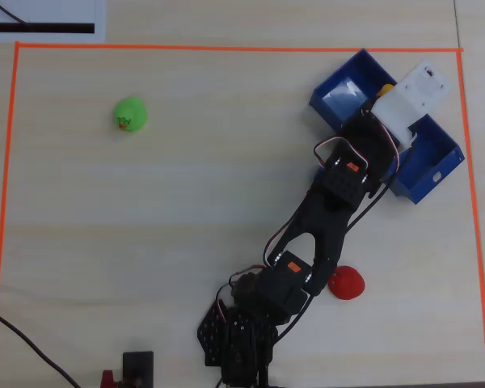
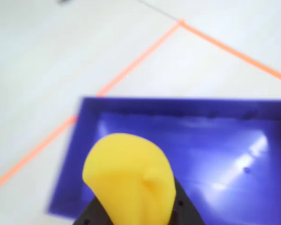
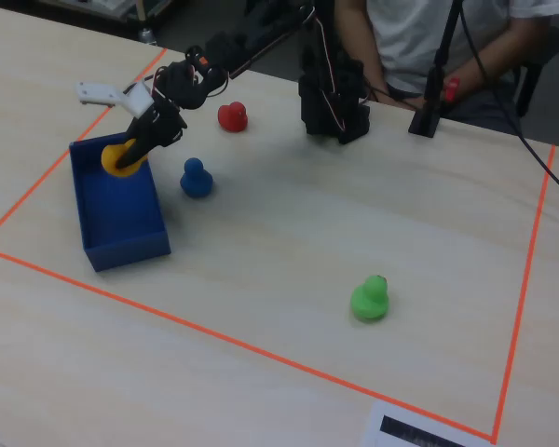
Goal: Grasp yellow duck and put it into box.
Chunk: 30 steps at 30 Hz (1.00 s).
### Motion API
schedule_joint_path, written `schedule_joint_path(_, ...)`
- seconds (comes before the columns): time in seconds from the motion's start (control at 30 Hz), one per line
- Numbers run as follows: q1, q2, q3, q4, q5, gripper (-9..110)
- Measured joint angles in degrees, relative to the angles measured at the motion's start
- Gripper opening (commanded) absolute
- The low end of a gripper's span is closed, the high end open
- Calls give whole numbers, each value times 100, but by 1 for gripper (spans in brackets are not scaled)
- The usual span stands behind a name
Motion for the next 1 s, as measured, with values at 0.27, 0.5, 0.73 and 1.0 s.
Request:
schedule_joint_path(0.27, 167, -606, -70, -167, -387, 12)
schedule_joint_path(0.5, 290, -773, -237, -167, -387, 34)
schedule_joint_path(0.73, 246, -545, -237, 211, -149, 34)
schedule_joint_path(1.0, -686, 2030, 1292, 1705, 721, 4)
